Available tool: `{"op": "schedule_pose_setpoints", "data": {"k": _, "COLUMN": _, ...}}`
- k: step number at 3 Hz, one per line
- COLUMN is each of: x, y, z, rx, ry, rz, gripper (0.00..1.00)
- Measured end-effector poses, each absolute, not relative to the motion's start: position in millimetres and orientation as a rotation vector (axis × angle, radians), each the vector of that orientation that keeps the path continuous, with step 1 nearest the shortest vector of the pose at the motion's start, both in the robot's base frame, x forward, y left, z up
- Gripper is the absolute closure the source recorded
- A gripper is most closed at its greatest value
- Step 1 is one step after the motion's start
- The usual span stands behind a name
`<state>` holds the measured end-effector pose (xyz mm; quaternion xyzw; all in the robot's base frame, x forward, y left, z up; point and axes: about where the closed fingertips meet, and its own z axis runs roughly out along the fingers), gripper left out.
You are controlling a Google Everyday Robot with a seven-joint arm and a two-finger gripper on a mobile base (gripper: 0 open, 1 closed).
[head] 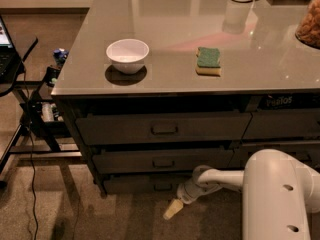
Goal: Open bottom drawer
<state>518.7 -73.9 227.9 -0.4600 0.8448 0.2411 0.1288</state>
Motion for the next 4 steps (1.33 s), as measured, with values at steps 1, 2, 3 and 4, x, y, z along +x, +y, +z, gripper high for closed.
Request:
{"op": "schedule_pose_setpoints", "data": {"k": 1, "x": 544, "y": -76, "z": 224, "rx": -1.328, "ry": 2.422, "rz": 0.63, "gripper": 0.0}}
{"op": "schedule_pose_setpoints", "data": {"k": 2, "x": 559, "y": -80, "z": 226, "rx": -1.33, "ry": 2.396, "rz": 0.572, "gripper": 0.0}}
{"op": "schedule_pose_setpoints", "data": {"k": 3, "x": 568, "y": -83, "z": 226, "rx": -1.334, "ry": 2.381, "rz": 0.535, "gripper": 0.0}}
{"op": "schedule_pose_setpoints", "data": {"k": 4, "x": 577, "y": -83, "z": 222, "rx": -1.344, "ry": 2.367, "rz": 0.517, "gripper": 0.0}}
